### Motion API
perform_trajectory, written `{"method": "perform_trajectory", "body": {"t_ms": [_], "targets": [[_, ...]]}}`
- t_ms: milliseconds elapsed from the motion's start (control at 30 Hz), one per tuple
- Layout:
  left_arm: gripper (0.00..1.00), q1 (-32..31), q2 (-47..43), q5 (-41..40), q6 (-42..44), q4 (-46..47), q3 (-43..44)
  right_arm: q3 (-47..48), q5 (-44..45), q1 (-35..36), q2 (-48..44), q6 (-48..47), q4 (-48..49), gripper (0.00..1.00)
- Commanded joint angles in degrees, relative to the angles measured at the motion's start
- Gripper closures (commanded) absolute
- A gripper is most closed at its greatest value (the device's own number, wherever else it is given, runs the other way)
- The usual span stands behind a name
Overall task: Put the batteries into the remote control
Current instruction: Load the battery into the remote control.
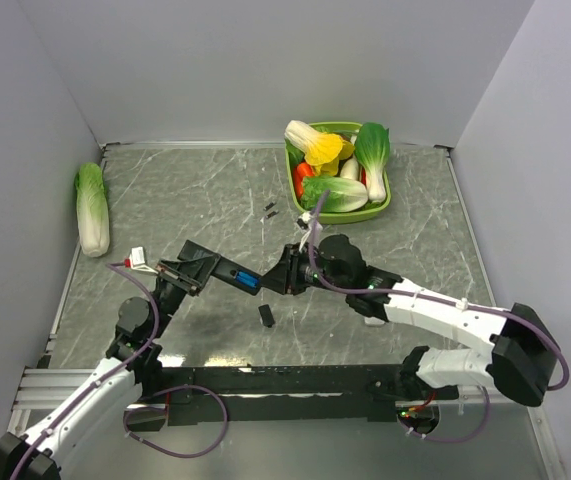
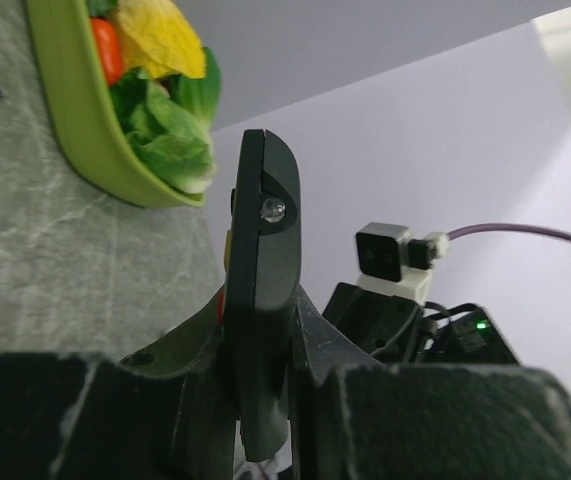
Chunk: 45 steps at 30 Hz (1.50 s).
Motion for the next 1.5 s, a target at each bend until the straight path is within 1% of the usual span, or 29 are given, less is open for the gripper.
{"method": "perform_trajectory", "body": {"t_ms": [0, 100, 233, 333, 367, 467, 533, 567, 600, 633, 667, 733, 767, 800, 967, 1033, 1233, 1300, 1367, 1433, 1467], "targets": [[0.99, -1.1, 0.84, 5.71, 4.17, -0.76, -2.29, 5.89, 7.24, 1.97, 4.68, -6.22, -6.44, 0.8], [0.99, -1.19, 1.99, 5.97, 5.92, -0.84, -1.94, 8.53, 10.85, 3.38, 6.71, -8.94, -10.05, 0.8], [0.99, -1.19, 2.17, 4.49, 7.07, -3.21, -2.02, 8.36, 11.38, 3.74, 6.81, -10.7, -9.54, 0.77], [0.99, -1.19, 1.2, 1.95, 7.68, -7.16, -2.02, 6.95, 10.77, 3.56, 5.05, -11.49, -8.39, 0.67], [0.99, -1.19, 0.5, 1.41, 8.03, -7.87, -2.02, 6.17, 10.59, 3.65, 4.44, -11.76, -7.95, 0.61], [0.99, -1.19, -0.64, 0.18, 8.91, -9.81, -1.94, 4.24, 7.61, 2.51, 2.15, -12.72, -5.76, 0.55], [0.99, -1.19, -1.17, 0.17, 9.44, -11.12, -1.94, 3.09, 3.23, 0.93, 0.31, -13.16, -2.96, 0.52], [0.99, -1.19, -1.52, 0.44, 9.96, -11.39, -1.94, 2.04, 1.29, 0.4, -0.31, -13.6, -1.81, 0.46], [0.99, -1.1, -1.87, 0.52, 10.32, -11.57, -0.63, 1.94, -0.47, -0.04, -1.19, -14.04, -1.27, 0.43], [0.99, -1.1, -1.96, 0.79, 10.67, -11.65, -0.36, 2.03, -3.18, -0.57, -1.46, -15.61, -1.36, 0.41], [0.99, -1.1, -2.22, 1.31, 11.28, -11.74, -0.27, 2.81, -4.6, -0.75, -1.54, -16.67, -1.97, 0.35], [0.99, -1.1, -2.23, 2.19, 11.9, -11.31, 0.17, 4.04, -8.11, -0.83, -1.46, -19.48, -3.37, 0.29], [0.99, -1.01, -1.97, 3.15, 12.51, -10.61, 0.35, 5.01, -9.44, -0.92, -1.2, -20.19, -4.42, 0.24], [0.99, -1.1, -1.79, 3.86, 12.78, -9.9, 0.44, 5.28, -10.58, -0.92, -0.5, -21.24, -4.78, 0.22], [0.99, -1.1, -0.56, 8.34, 13.83, -4.81, 0.96, 5.63, -16.9, -1.8, 2.14, -22.48, -5.66, 0.2], [0.99, -1.1, -0.12, 10.97, 14.01, -2.08, 1.23, 5.11, -18.67, -2.24, 3.11, -22.31, -4.35, 0.2], [0.99, -1.01, 1.29, 15.37, 13.84, 3.45, 1.58, 4.93, -20.09, -2.5, 4.69, -22.75, -4.08, 0.22], [0.99, -1.1, 2.08, 16.52, 13.75, 4.69, 1.67, 4.75, -20.08, -2.5, 5.04, -22.83, -3.73, 0.25], [0.99, -1.1, 2.87, 17.75, 13.49, 6.27, 1.84, 4.67, -21.13, -2.59, 5.31, -22.57, -2.94, 0.3], [0.99, -1.1, 3.05, 18.19, 13.31, 7.15, 1.76, 4.49, -22.36, -2.59, 5.92, -22.22, -1.8, 0.33], [0.99, -1.01, 3.05, 18.45, 13.22, 8.02, 1.76, 4.49, -22.63, -2.59, 6.01, -22.13, -1.54, 0.37]]}}
